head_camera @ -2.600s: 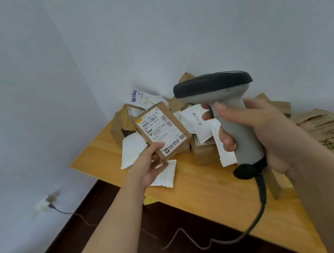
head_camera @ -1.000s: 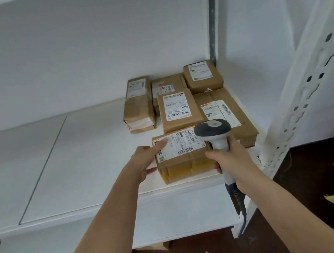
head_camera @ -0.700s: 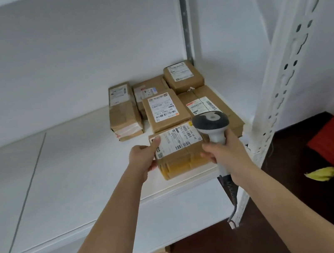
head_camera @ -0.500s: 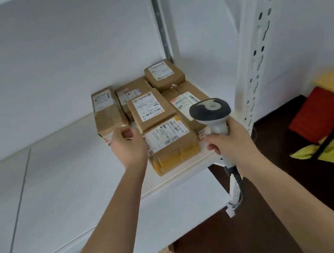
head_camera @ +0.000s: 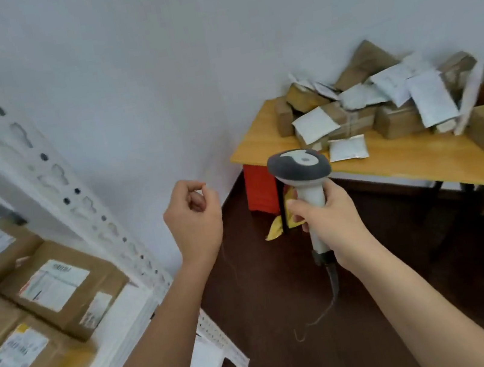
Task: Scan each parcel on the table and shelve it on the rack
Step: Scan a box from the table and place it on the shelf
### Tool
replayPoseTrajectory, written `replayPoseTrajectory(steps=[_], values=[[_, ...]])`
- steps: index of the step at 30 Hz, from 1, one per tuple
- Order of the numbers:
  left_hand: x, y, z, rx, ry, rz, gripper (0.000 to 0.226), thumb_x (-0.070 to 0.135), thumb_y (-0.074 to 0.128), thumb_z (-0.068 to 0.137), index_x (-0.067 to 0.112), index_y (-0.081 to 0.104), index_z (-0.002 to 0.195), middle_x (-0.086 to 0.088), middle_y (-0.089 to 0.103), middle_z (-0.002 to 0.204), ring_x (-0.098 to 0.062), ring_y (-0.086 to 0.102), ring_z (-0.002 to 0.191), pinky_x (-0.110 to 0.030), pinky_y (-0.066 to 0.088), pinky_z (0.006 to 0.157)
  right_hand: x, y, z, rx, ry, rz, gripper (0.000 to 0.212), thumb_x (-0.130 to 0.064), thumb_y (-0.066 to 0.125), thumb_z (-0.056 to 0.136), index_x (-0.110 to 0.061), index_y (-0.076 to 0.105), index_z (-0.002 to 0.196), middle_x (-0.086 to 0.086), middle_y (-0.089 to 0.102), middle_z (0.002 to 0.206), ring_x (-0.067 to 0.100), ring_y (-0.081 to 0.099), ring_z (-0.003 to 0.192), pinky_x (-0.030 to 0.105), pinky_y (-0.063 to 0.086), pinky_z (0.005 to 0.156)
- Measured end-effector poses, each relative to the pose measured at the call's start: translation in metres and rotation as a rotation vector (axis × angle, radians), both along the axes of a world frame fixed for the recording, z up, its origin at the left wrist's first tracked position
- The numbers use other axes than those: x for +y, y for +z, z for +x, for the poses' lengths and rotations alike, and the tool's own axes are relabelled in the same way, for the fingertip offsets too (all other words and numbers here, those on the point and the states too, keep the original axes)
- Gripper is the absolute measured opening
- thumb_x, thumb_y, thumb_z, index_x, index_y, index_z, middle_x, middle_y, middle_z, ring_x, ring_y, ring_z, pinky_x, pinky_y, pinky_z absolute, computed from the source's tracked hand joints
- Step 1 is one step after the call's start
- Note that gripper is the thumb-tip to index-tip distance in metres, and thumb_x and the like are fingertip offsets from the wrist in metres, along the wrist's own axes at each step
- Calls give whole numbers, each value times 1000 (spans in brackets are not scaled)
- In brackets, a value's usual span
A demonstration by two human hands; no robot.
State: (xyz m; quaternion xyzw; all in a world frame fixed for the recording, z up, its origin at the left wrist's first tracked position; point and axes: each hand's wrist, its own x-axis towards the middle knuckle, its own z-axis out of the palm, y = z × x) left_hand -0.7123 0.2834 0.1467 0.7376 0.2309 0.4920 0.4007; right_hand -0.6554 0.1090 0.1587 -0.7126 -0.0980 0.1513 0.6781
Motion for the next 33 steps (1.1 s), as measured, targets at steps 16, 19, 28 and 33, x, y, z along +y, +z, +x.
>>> replayPoseTrajectory(steps=[16,19,28,33], values=[[-260,-34,405,363,-596,-159,13,10,58,91,12,59,79,-8,49,59,-26,53,59,-44,56,68,-282,-2,297,38,-596,-5,10,-10,64,91,-14,58,99,6,59,82,14,58,68,30,47,61],[-283,-45,452,458,-680,-123,11,10,58,90,12,60,80,-21,61,69,-36,61,69,-44,55,68,-308,-10,336,78,-680,20,11,-8,63,92,-13,57,100,7,58,82,14,56,67,28,46,59],[-328,-110,624,869,-931,-145,11,13,55,91,12,65,93,-10,68,93,-19,63,74,-35,57,73,-349,-55,465,223,-835,3,8,-6,62,93,-10,57,99,10,54,76,17,52,60,31,44,55],[-384,-129,710,1067,-1150,-47,23,17,52,93,12,64,112,-9,62,109,-24,63,90,-33,52,78,-381,-61,532,279,-851,-71,12,-8,62,93,-17,54,92,10,54,77,17,53,62,31,45,56]])
